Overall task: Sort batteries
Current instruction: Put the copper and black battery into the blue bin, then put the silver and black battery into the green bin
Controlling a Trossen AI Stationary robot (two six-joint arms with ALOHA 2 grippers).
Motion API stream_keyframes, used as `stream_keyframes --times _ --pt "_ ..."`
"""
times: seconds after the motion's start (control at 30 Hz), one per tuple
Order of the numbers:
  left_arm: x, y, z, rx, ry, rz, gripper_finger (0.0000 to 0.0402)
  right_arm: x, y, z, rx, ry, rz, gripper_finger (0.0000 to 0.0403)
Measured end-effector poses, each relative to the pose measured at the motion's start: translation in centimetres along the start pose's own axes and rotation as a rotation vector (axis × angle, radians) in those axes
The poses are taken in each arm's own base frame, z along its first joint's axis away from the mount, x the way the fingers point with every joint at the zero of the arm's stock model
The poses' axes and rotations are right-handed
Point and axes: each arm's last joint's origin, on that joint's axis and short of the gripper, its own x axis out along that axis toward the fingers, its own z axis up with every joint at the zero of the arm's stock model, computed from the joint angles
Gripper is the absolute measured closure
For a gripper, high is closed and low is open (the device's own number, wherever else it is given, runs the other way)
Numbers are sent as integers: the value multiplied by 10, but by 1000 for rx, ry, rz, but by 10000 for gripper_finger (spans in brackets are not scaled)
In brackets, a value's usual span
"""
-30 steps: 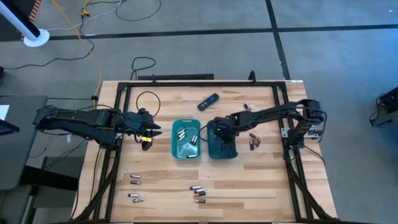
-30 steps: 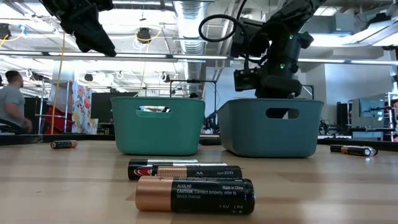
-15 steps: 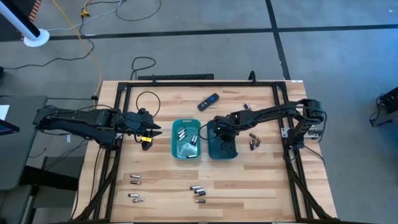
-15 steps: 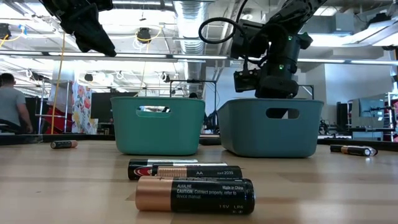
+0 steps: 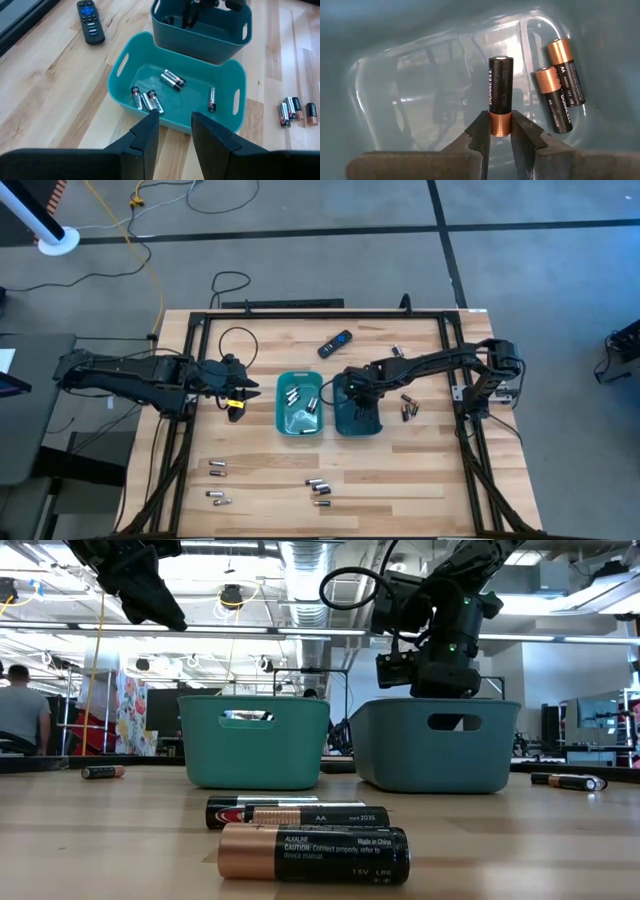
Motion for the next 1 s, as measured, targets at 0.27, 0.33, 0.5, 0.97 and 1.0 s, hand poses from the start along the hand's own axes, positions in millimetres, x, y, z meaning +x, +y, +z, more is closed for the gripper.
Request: stream_keyframes --times 0.27,0.33,0.5,0.97,1.0 --pt "0 0 0 0 0 0 290 0 -1 0 5 2 -2 323" --pt "0 0 0 0 0 0 290 0 -1 0 4 3 -2 323" --pt "0 0 0 0 0 0 290 0 -1 0 4 2 -2 313" --pt "0 0 0 0 0 0 290 -11 -3 6 28 44 -10 211" --pt "0 0 0 0 0 0 290 -17 -4 11 33 46 -12 210"
